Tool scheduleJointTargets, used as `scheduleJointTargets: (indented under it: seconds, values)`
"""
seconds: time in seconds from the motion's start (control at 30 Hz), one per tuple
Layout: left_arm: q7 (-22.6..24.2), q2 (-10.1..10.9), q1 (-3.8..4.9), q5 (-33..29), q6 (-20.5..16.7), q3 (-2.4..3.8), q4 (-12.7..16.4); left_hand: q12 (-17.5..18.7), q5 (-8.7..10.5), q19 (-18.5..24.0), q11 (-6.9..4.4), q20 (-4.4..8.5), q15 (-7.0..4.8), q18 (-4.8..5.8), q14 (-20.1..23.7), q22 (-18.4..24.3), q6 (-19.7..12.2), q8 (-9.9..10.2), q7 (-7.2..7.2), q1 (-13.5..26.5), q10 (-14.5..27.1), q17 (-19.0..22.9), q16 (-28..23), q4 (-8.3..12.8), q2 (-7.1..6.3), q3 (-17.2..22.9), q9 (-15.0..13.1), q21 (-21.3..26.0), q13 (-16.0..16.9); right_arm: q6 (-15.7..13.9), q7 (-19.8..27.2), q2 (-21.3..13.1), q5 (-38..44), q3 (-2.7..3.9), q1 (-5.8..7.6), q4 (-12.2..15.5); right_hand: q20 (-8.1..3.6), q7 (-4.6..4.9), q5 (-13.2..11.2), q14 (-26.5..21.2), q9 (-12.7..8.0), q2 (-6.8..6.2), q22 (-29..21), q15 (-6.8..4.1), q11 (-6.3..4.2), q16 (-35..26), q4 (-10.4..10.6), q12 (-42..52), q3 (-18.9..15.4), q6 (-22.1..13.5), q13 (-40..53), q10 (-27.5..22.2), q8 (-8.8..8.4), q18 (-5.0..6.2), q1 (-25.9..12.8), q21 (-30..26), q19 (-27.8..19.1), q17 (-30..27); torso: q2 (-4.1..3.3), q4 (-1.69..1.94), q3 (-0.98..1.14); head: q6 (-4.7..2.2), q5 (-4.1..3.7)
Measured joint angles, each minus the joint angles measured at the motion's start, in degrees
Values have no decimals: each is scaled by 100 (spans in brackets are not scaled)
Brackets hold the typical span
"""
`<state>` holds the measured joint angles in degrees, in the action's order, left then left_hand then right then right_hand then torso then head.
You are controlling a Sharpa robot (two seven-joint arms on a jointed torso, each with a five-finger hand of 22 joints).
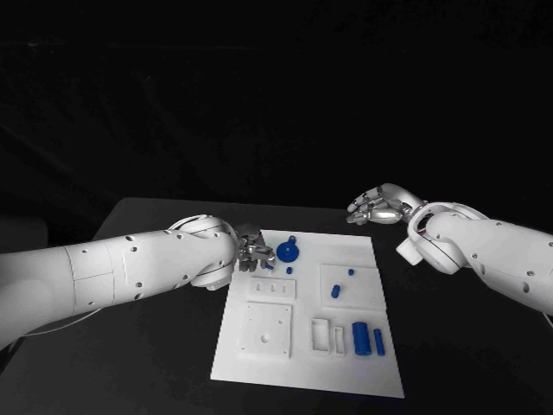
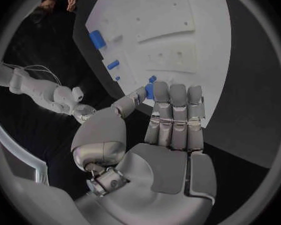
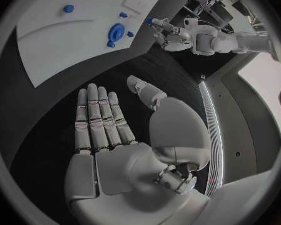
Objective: Assemble the parts on the task board
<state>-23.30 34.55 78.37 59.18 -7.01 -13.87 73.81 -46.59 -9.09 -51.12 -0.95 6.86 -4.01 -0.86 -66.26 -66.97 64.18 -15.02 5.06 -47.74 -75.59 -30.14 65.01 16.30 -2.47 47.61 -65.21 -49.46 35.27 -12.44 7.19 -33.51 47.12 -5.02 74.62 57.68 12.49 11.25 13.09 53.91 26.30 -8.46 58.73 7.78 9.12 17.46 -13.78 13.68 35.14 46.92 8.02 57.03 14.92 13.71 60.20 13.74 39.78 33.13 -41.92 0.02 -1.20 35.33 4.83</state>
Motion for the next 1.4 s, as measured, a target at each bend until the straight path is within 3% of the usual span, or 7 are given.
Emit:
scheduleJointTargets:
  seconds: [0.23,0.33,0.43,0.53,0.6,1.3,1.4]
  values:
    - [-34,-75,-67,209,8,-1,32,0,-119,0,2,0,5,0,-38,-8,37,23,5,0,-20,-5,0,8,0,-7,0,22,0,-66,-44,47,-12,0,0,24,0,-19,0,-21,-9,0,18,21,0,-27,4,-26,4,-21,-30,0,0,0,0,-26,-42,-14,2,14,2,16,12]
    - [-39,-112,-137,249,28,1,51,0,-138,0,9,0,5,0,-39,-10,40,42,3,0,-29,-10,0,8,0,-7,-1,22,0,-87,-58,59,-50,0,0,26,13,-34,119,-146,-15,-89,42,105,0,-119,104,-63,-114,-35,-71,0,33,-85,-98,-100,-180,-63,3,17,1,27,5]
    - [-45,-168,-221,279,52,1,2,0,-139,0,9,0,5,0,-40,-15,40,43,2,0,-30,-12,0,9,0,-7,-1,22,1,-106,-72,68,-110,0,0,28,10,-50,156,-250,-22,-60,92,172,0,-197,131,-95,-219,-51,-132,0,34,-91,-152,-146,-296,-125,3,17,-1,41,-3]
    - [-47,-198,-311,300,66,1,-53,0,-139,0,2,0,7,0,-41,-18,40,45,2,0,-38,-17,0,16,0,-14,-1,22,8,-122,-80,77,-166,0,0,37,19,-50,191,-287,-33,-60,135,206,2,-226,158,-152,-246,-51,-184,-2,51,-174,-152,-177,-347,-171,0,14,-2,57,-5]
    - [-50,-209,-353,311,76,-3,-85,0,-139,0,2,0,8,0,-43,-21,41,61,2,0,-40,-17,0,16,0,-14,-1,22,8,-130,-85,78,-203,0,0,49,-2,-50,244,-305,-45,-59,167,224,76,-250,178,-226,-265,-51,-231,-47,62,-177,-152,-202,-370,-202,-3,10,-2,72,-1]
    - [-96,-280,-388,373,139,1,-196,0,-139,1,12,-1,11,0,-74,-48,80,59,3,0,-92,-38,0,25,0,-21,-2,22,36,-131,-129,52,-345,0,0,142,8,-12,311,-449,-84,-82,296,286,102,-310,225,-416,-312,-88,-366,-20,65,-181,-174,-289,-520,-341,-1,6,0,160,11]
    - [-111,-275,-389,379,164,1,-199,0,-139,1,12,-1,11,0,-75,-73,80,59,3,0,-93,-64,0,25,0,-21,-2,22,64,-132,-133,50,-349,0,0,142,8,-8,311,-450,-84,-82,300,287,122,-310,225,-416,-312,-92,-371,0,65,-268,-174,-289,-521,-345,0,9,1,166,18]
